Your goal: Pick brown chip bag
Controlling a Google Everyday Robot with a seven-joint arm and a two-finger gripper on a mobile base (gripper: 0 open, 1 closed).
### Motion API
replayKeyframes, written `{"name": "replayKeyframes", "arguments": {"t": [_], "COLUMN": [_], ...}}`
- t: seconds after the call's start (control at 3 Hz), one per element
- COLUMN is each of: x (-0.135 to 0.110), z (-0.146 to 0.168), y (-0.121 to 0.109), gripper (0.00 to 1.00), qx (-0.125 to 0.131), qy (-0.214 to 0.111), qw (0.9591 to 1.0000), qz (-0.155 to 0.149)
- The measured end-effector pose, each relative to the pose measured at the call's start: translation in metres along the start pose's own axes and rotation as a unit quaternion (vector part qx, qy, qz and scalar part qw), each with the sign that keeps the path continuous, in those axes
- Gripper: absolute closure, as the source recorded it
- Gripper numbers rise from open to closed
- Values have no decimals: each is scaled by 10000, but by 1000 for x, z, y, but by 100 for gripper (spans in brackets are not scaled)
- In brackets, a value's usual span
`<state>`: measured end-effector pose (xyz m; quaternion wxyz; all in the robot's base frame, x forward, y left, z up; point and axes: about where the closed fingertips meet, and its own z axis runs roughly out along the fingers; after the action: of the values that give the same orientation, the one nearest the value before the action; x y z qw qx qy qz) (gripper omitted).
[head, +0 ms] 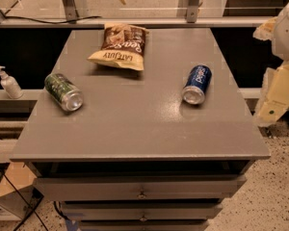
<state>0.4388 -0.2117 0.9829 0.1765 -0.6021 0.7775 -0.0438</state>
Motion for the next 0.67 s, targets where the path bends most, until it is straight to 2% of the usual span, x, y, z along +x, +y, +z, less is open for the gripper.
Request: {"name": "replayKeyframes", "arguments": {"t": [0.33, 0.67], "x": [-34, -77], "z": [-4, 9], "y": [-4, -10], "gripper": [0, 0], "qx": [185, 68], "qy": [-489, -1242], "qw": [9979, 9895], "qz": [-373, -737]}}
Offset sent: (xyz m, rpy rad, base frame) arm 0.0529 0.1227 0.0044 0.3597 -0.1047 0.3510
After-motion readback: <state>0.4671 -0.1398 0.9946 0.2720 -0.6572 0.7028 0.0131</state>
